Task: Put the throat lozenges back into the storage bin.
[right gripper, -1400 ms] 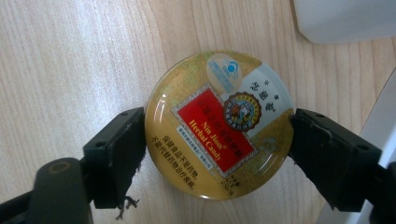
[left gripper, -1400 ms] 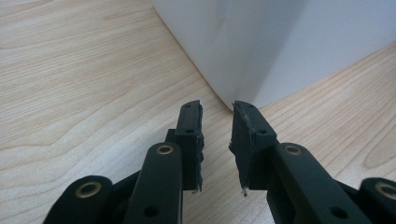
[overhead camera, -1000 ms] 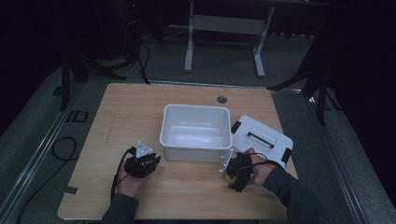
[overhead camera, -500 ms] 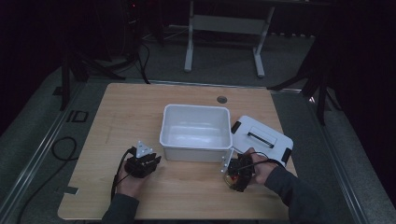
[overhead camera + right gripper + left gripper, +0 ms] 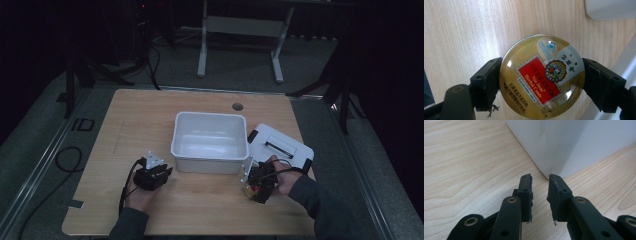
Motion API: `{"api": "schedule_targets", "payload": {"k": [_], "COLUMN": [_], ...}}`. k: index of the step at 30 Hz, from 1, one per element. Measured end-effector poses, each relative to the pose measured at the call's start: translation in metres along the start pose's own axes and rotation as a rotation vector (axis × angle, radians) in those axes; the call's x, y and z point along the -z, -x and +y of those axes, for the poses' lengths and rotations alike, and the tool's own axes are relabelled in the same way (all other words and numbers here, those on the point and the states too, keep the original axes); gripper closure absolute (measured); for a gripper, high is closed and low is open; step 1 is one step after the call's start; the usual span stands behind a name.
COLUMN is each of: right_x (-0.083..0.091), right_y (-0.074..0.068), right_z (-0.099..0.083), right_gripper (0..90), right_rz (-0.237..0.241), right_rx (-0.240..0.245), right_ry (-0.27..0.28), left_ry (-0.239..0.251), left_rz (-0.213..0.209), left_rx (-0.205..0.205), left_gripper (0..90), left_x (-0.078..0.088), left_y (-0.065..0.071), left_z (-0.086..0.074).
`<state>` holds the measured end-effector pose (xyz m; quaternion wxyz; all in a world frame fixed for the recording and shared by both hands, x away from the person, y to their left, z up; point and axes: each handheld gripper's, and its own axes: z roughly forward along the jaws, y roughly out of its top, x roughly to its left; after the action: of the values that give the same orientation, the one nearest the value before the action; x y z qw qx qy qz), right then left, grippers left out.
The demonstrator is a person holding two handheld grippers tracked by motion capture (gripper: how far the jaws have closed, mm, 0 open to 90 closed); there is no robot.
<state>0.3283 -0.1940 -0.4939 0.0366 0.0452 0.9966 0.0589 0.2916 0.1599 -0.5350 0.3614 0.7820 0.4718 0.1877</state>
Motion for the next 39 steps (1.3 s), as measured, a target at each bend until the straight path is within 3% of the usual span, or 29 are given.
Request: {"api": "schedule_targets", "payload": {"k": [39], "right_x": [0.068], "right_y": [0.019], "right_z": [-0.002], "right_gripper": [20.3], "right_rz": [-0.067], "right_rx": [-0.027], "right_ry": [0.033], "left_ry": [0.002], "left_rz": [0.004], "left_rx": [0.003], "left_gripper": [72.9], "left_x": [0.001], "left_y": [-0.001], "left_z": [0.0]}}
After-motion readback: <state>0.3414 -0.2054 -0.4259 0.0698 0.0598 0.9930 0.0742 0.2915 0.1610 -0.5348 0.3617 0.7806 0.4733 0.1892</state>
